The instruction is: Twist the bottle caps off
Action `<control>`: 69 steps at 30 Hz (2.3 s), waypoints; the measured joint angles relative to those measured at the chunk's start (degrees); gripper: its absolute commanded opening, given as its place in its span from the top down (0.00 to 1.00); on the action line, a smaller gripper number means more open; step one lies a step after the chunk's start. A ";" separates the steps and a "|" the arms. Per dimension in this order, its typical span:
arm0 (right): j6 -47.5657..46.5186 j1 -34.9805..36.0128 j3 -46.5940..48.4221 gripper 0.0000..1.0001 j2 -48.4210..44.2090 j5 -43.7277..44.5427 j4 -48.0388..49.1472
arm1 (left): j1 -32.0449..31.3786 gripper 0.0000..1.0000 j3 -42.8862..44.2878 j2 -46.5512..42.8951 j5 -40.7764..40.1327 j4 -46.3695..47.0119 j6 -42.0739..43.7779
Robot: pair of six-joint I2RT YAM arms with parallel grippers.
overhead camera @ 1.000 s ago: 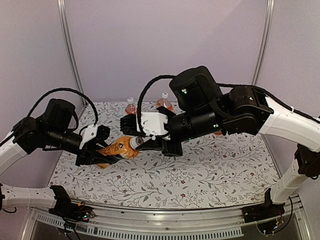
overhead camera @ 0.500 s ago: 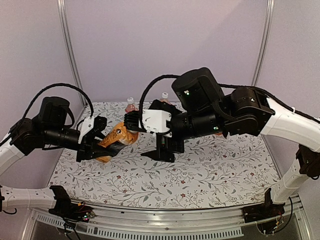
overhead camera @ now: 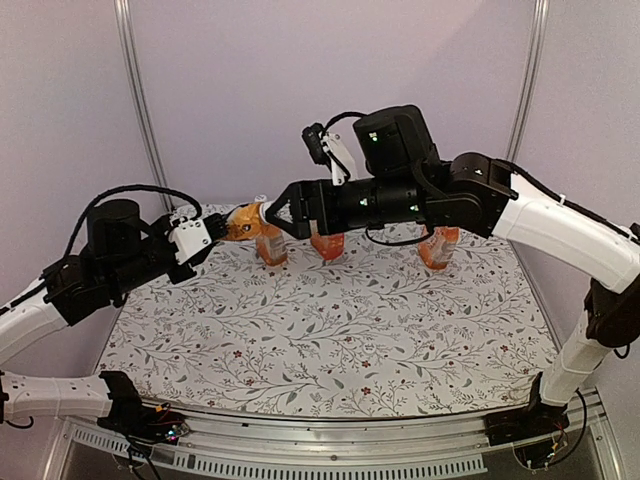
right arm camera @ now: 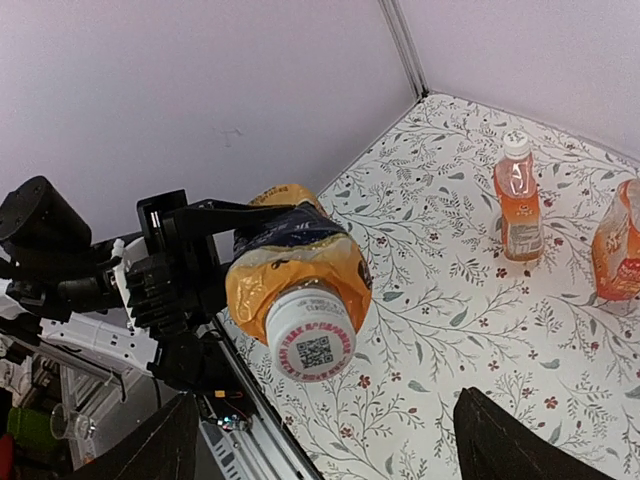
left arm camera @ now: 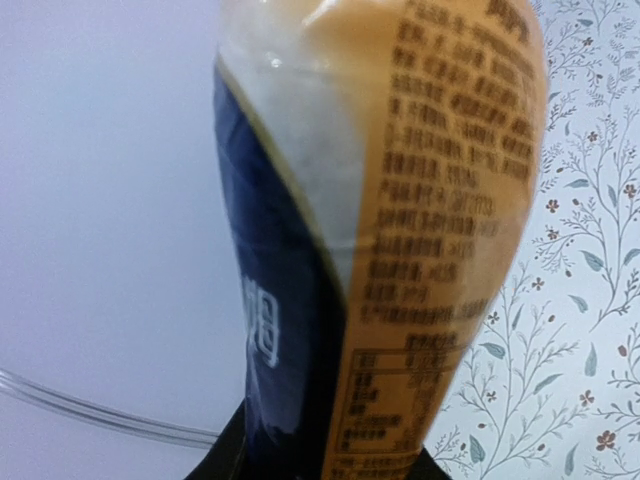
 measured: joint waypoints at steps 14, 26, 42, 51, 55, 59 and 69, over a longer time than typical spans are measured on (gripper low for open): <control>14.38 -3.32 0.96 0.51 4.09 -7.28 8.22 | -1.64 0.93 -0.20 -0.02 -6.19 5.99 7.34; 16.13 -3.39 1.53 0.94 5.40 -10.54 9.25 | -1.86 0.94 -0.20 -0.02 -6.27 6.03 7.13; -17.22 3.06 4.74 1.00 2.62 -12.20 -7.91 | -1.60 0.97 9.68 1.42 21.11 -22.34 -9.73; -46.42 9.31 5.22 0.97 1.11 -7.74 -14.86 | -1.92 0.98 10.14 2.86 37.86 -30.32 -14.29; -50.77 9.55 5.77 0.24 1.14 -6.93 -15.19 | -1.95 0.98 10.58 2.99 38.80 -30.56 -14.69; -50.86 9.55 5.73 0.01 1.46 -5.20 -15.82 | -2.01 0.99 10.97 2.78 39.36 -28.50 -15.26; -30.95 8.66 3.69 0.02 0.20 -0.20 -9.49 | -2.10 0.99 7.93 0.90 23.96 -17.05 -12.98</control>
